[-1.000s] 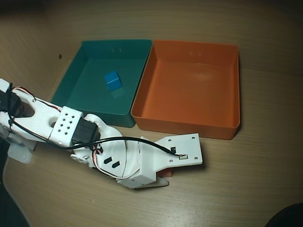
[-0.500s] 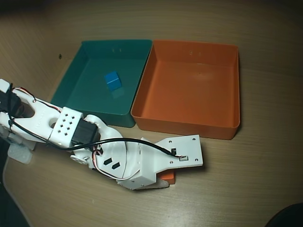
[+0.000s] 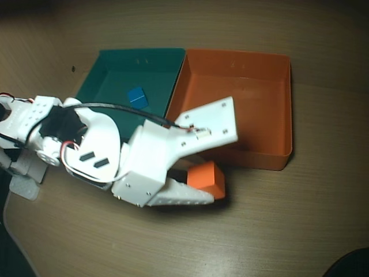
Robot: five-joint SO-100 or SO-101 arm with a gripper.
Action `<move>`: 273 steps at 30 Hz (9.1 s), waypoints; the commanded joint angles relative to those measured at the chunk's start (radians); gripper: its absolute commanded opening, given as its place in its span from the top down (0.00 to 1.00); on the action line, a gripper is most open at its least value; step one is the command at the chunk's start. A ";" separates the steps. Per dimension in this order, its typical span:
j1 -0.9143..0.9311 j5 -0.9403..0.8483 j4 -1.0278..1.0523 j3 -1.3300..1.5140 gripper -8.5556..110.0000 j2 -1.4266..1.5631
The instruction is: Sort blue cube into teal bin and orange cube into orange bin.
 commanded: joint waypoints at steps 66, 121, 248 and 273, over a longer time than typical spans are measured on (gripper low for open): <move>-0.462 0.212 -0.012 -0.692 0.67 -0.552; -0.463 0.215 0.002 0.287 0.98 0.397; 0.006 0.199 0.795 1.917 0.98 2.043; 0.006 0.199 0.795 1.917 0.98 2.043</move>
